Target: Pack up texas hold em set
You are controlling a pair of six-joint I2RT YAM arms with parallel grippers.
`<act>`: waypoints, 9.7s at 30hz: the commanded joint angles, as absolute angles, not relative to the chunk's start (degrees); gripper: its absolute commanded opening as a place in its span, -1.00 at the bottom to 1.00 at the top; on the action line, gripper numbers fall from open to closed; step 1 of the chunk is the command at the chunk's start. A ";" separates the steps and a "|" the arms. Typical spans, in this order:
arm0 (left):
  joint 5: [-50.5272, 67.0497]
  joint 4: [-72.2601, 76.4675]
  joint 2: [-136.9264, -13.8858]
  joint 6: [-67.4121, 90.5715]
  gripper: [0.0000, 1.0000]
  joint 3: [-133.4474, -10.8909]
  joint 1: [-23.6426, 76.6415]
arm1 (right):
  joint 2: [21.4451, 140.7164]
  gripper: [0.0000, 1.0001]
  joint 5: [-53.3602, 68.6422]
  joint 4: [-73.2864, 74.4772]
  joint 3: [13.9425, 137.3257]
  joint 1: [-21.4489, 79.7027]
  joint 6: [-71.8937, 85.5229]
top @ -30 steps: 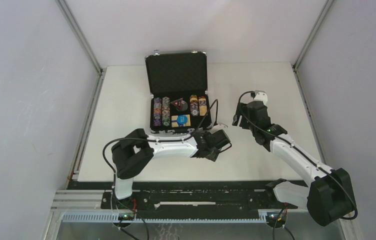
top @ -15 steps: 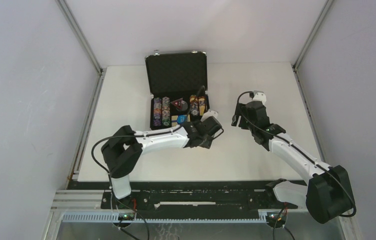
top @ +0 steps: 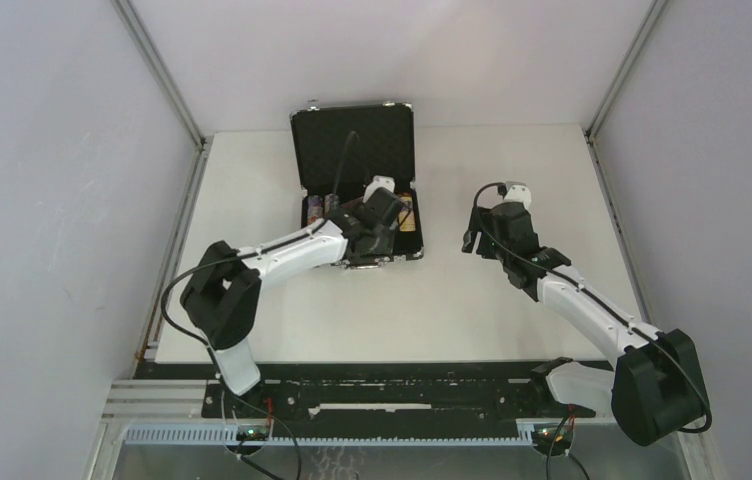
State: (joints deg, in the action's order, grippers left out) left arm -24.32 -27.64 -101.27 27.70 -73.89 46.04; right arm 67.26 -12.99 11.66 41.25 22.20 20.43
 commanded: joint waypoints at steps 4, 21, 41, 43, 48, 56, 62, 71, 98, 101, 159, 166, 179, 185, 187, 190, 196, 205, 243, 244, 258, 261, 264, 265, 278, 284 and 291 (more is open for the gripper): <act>-23.72 -27.21 -101.99 24.52 0.10 -81.44 39.29 | 66.51 0.59 -13.72 10.43 40.94 21.84 19.18; -21.79 -28.28 -112.61 23.10 0.12 -86.99 33.60 | 68.87 0.59 -13.04 8.92 40.69 21.46 18.88; -19.86 -26.10 -107.04 23.90 0.73 -83.08 30.68 | 69.53 0.57 -9.56 7.97 41.73 21.65 19.22; -20.07 -25.53 -104.51 23.83 0.73 -82.38 31.09 | 70.37 0.56 -9.82 8.04 42.91 22.91 19.26; -20.44 -24.52 -96.46 24.35 0.73 -77.96 32.28 | 76.21 -0.08 -11.39 8.93 49.48 27.05 19.18; -21.79 -20.04 -81.63 27.00 0.72 -62.40 32.43 | 90.16 -1.00 -10.83 9.33 60.05 32.86 20.21; -20.73 -17.22 -77.44 28.30 0.72 -54.22 32.43 | 95.66 -1.00 -9.94 8.23 61.93 36.18 21.47; -20.40 -15.09 -78.23 27.59 0.72 -50.75 32.43 | 102.95 -0.97 -8.33 8.70 66.43 36.33 21.93; -17.94 -13.71 -79.17 26.80 0.72 -49.17 31.33 | 110.40 -0.96 -5.74 15.03 82.14 32.58 18.48; -17.80 -13.61 -78.55 26.85 0.72 -49.03 31.29 | 106.92 -0.95 -5.87 15.02 80.38 33.31 18.35; -24.91 -7.80 -56.50 34.45 0.82 -36.17 28.13 | 114.03 -0.98 -26.93 -20.67 85.62 32.61 -4.97; -23.29 -6.91 -48.49 36.51 0.73 -33.08 28.53 | 107.51 -0.27 -31.81 -21.41 74.96 36.25 -0.76; -22.13 -4.39 -45.82 37.34 0.66 -30.49 29.44 | 95.42 -0.12 -28.92 -21.59 59.70 40.36 7.93; -22.32 -4.47 -45.21 37.19 0.66 -29.74 29.51 | 94.01 -0.12 -27.47 -21.99 57.58 40.87 9.70; -22.52 -4.48 -45.11 37.23 0.66 -29.51 29.49 | 92.76 -0.13 -24.17 -21.52 56.70 40.96 11.59; -22.61 -4.35 -46.53 37.14 0.67 -29.43 29.53 | 90.24 -0.14 -19.18 -22.73 54.72 41.04 14.42; -20.43 -1.63 -50.85 37.22 0.68 -29.52 29.45 | 87.27 -0.15 -6.35 -25.92 51.89 38.52 18.01; -14.96 10.66 -57.46 35.88 0.40 -31.38 28.14 | 87.42 -0.18 7.97 -32.10 48.86 32.35 24.50; -10.53 7.24 -48.04 38.32 -0.07 -25.34 22.47 | 76.49 -0.20 18.80 -38.83 36.23 34.95 31.79; -10.21 6.95 -47.08 39.47 -0.07 -24.84 22.43 | 75.75 -0.19 18.69 -38.91 35.57 35.13 31.89; -9.87 7.59 -50.02 39.67 -0.01 -24.91 22.84 | 77.74 -0.23 7.39 -28.63 36.71 38.63 28.91; -10.20 7.22 -53.20 38.98 0.01 -26.80 22.81 | 80.93 -0.44 7.64 -30.52 37.06 39.00 29.74; -10.26 7.20 -54.18 38.94 0.01 -27.21 22.85 | 84.44 -0.70 7.90 -31.01 37.60 39.27 30.73; -10.30 7.30 -54.29 38.94 0.01 -27.17 22.85 | 85.70 -0.77 7.97 -31.22 37.54 39.33 31.03; -10.10 6.14 -57.98 39.00 0.10 -27.98 22.85 | 98.24 -1.00 9.42 -36.70 36.51 41.22 33.89; -10.65 5.65 -58.04 38.85 0.12 -27.93 22.80 | 100.97 -1.00 6.86 -38.17 36.64 41.18 33.29; -10.41 5.97 -59.15 38.85 0.12 -28.32 22.80 | 102.36 -1.00 3.56 -35.68 38.70 40.78 32.20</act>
State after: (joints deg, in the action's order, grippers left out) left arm -10.31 5.17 -58.43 39.48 -24.45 22.74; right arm 100.22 7.77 -36.67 36.18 40.64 32.93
